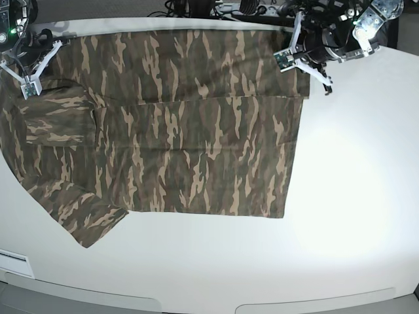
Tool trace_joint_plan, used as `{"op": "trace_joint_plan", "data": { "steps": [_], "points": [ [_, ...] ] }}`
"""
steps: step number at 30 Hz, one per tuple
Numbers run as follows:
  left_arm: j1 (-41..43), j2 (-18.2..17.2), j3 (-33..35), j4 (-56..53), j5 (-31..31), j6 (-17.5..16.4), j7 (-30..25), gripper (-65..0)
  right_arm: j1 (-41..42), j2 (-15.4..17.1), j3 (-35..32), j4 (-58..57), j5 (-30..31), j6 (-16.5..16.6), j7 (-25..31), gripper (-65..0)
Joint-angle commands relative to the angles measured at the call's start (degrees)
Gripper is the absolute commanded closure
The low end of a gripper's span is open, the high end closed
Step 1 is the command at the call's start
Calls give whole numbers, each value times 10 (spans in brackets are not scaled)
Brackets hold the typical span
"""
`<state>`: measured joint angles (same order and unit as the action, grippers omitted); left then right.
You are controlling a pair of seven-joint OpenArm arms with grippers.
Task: Fold the T-shirt properly
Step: 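Drag the folded shirt toward the robot with both grippers, then release the shirt and move the left gripper to the hem corner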
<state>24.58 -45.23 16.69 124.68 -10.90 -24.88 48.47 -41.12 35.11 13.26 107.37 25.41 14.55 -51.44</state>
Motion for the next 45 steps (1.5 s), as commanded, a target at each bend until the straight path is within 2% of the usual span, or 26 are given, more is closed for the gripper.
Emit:
{"op": "trace_joint_plan", "data": {
  "steps": [1,6,13,15,19,25,28,33,37,43,45],
  "points": [
    [-1,-8,-2,20,-1,3,-3,0,-30,-10,-16,-20,11,22,-130,0],
    [-1,-8,-2,32,25,5,-2,0,-32,-10,-16,-20,11,15,-160,0],
    [-1,-8,-2,32,34,16,-2,0,-49,-11,-16,-20,10,15,-160,0],
    [-1,-8,-2,33,34,15,-2,0,-49,-11,-16,-20,-9,13,-159,0],
    [-1,-8,-2,37,34,16,0,0,-49,-11,-16,-20,-47,-17,-159,0],
    [-1,-8,-2,51,34,16,0,0,-35,-11,-16,-19,-49,-19,-147,0],
    [-1,-8,-2,54,34,16,0,0,-20,-11,-16,-19,-49,-19,-141,-73],
    [-3,-8,-2,55,34,16,-8,0,9,-9,-16,-19,-49,-19,-142,-91],
    [-6,-8,-3,55,50,38,-18,0,35,-9,-16,-6,-49,-14,-142,-93],
    [-6,-8,-3,61,62,42,-21,0,49,-9,-16,69,-49,-17,-142,-93],
    [-7,-8,-3,68,81,58,-22,0,49,-9,-16,95,-49,-17,-142,-93]
  ]
}}
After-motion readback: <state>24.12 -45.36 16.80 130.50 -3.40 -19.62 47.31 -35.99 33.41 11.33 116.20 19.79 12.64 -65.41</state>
